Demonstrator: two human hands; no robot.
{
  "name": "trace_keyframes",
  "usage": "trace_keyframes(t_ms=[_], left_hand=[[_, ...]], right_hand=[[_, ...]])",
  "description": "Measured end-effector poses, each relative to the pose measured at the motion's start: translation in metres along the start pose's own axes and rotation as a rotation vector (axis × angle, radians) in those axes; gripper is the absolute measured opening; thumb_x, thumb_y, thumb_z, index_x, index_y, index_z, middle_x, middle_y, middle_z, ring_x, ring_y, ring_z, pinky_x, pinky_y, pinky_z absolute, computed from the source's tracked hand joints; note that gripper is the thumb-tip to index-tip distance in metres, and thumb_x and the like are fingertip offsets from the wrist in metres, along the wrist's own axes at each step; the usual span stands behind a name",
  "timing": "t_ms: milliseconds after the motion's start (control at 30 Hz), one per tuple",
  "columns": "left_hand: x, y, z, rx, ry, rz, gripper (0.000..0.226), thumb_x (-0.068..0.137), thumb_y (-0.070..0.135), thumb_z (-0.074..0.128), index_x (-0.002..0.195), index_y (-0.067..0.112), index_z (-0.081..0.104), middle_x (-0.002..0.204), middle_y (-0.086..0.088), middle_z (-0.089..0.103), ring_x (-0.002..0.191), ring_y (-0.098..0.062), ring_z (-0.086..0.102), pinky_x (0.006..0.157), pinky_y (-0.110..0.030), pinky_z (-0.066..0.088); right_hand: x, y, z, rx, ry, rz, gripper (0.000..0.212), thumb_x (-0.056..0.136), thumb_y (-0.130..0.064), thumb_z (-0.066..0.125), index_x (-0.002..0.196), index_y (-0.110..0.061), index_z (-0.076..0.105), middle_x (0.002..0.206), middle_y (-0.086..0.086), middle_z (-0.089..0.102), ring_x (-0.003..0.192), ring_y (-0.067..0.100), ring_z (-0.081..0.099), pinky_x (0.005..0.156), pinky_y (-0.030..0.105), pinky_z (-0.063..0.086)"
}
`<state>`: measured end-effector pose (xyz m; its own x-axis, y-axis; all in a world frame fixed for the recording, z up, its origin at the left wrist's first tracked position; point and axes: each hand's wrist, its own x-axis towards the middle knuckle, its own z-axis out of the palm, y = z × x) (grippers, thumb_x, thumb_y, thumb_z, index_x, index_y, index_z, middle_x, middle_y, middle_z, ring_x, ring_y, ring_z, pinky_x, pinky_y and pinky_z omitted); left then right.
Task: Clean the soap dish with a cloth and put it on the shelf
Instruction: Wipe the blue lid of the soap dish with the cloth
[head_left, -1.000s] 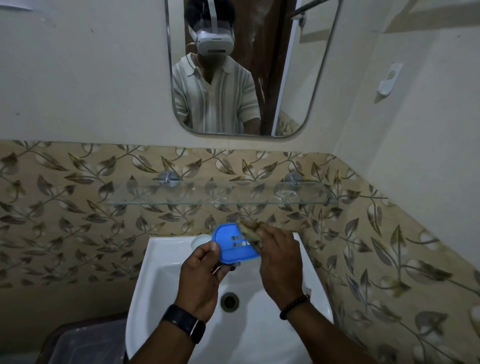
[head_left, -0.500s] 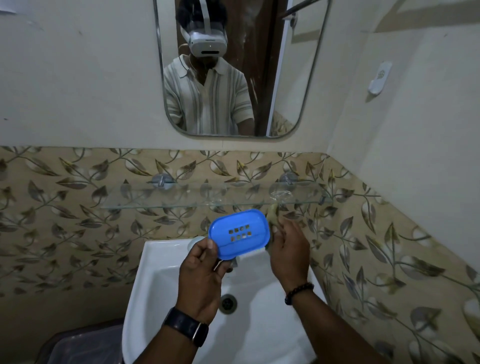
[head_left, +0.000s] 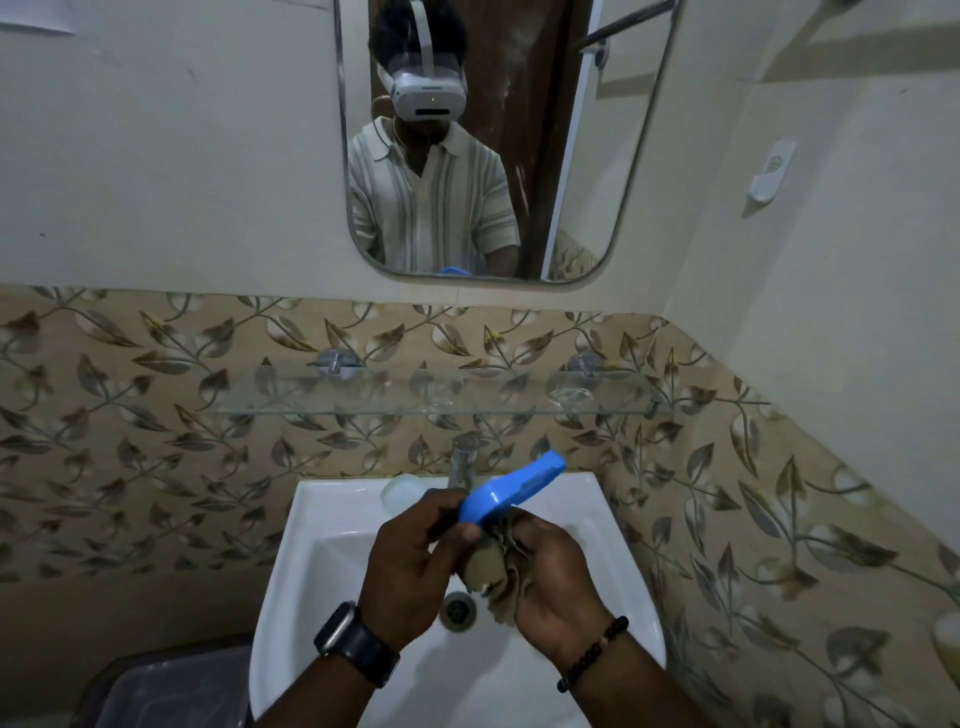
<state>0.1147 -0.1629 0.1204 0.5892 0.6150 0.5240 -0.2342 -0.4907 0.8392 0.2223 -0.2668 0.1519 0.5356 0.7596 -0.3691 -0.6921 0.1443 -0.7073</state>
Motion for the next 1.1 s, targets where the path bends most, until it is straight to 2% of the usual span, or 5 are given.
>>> trace_keyframes(t_ms=[333,433,667,900,1100], left_hand=[[0.012,0.007,-0.035,0.393,-0.278,0.402,0.026,0.099,0.033,0.058,0.120,0.020,0.068,0.115,0.006,0.072,0.112,-0.011,0.067,0.094,-0.019,0.051],[0.017,0.002,-0.047,0.526,-0.358,0.538,0.026,0.098,0.023,0.059,0.118,0.011,0.071,0.118,0.000,0.073,0.114,-0.017,0.067,0.093,-0.029,0.055],[0.032,-0.005,-0.058,0.647,-0.416,0.703,0.020,0.103,0.022,0.054,0.116,0.019,0.068,0.134,0.001,0.068,0.135,-0.026,0.053,0.090,-0.042,0.057],[0.027,-0.021,-0.060,0.701,-0.339,0.551,0.073,0.083,0.004,0.076,0.136,0.050,0.052,0.142,0.001,0.041,0.113,-0.020,0.051,0.079,-0.040,0.057],[0.003,-0.020,-0.038,0.040,-0.137,0.042,0.048,0.098,0.021,0.061,0.142,0.038,0.056,0.132,0.004,0.064,0.111,-0.015,0.067,0.089,-0.026,0.056]], right_hand=[[0.009,-0.016,-0.028,0.123,0.083,-0.120,0.034,0.091,-0.031,0.054,0.097,-0.007,0.078,0.103,0.020,0.075,0.088,0.035,0.073,0.083,0.044,0.056],[0.011,-0.029,-0.039,0.051,0.070,-0.201,0.047,0.089,-0.058,0.059,0.119,-0.022,0.070,0.114,0.016,0.074,0.104,0.035,0.072,0.084,0.045,0.059],[0.012,-0.034,-0.050,-0.281,-0.049,-0.297,0.036,0.080,-0.023,0.073,0.111,-0.005,0.068,0.114,0.029,0.069,0.094,0.035,0.069,0.078,0.042,0.058],[0.013,-0.019,-0.048,-0.309,0.052,-0.327,0.017,0.084,-0.022,0.074,0.096,-0.011,0.068,0.090,0.022,0.075,0.070,0.029,0.071,0.058,0.037,0.057],[0.020,0.007,-0.043,-0.335,0.214,-0.441,0.011,0.086,-0.013,0.074,0.096,-0.017,0.070,0.090,0.025,0.074,0.078,0.033,0.069,0.070,0.045,0.058]])
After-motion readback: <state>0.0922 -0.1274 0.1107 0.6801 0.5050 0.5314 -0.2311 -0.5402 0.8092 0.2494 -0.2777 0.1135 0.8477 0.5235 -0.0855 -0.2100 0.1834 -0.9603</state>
